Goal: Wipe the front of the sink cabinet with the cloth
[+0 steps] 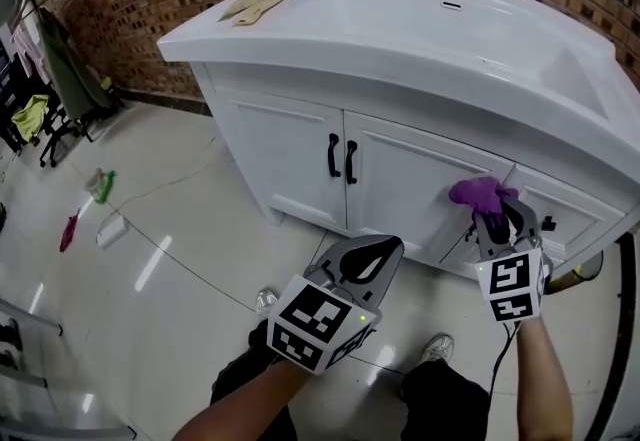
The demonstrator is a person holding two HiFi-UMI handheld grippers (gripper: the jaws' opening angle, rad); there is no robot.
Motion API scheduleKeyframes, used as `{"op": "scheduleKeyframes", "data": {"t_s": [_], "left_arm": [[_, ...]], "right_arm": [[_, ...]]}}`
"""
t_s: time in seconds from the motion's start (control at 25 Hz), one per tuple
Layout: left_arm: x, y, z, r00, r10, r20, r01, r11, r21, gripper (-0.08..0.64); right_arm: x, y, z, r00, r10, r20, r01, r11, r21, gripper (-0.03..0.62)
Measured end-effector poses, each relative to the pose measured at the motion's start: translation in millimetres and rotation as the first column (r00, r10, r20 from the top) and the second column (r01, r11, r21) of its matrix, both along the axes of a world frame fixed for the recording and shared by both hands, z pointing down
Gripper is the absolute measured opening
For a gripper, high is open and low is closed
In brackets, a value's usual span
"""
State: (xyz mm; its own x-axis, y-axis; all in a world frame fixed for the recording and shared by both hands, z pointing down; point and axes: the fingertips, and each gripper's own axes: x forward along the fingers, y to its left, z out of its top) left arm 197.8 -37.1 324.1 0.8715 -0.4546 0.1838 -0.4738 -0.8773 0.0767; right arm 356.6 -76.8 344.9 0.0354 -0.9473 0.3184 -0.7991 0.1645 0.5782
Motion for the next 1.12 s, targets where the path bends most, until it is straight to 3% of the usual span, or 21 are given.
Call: {"op": "scheduleKeyframes", "data": {"t_s": [0.6,0.84,1.12], "left_arm": [[22,-17,101,0.985,0.061,0.162,-0.044,0.993,-0.106,0.005],[35,-17,121,0.977,0.102,0.188,-0.075,0.987,-0.145,0.005],[43,-31,147,0.965,0.133,0.228,-0.089,0.977,-0.195,0.005]], "right_arm": [[-7,-9,166,0.965,0.077,0.253,-0.004,0.961,-0.276,0.118],[-7,-9,239,0.923,0.165,0.348,-0.008,0.911,-0.412,0.118],[-9,-11,313,0.888,0.252,0.385,-0.015,0.852,-0.523,0.118]]}}
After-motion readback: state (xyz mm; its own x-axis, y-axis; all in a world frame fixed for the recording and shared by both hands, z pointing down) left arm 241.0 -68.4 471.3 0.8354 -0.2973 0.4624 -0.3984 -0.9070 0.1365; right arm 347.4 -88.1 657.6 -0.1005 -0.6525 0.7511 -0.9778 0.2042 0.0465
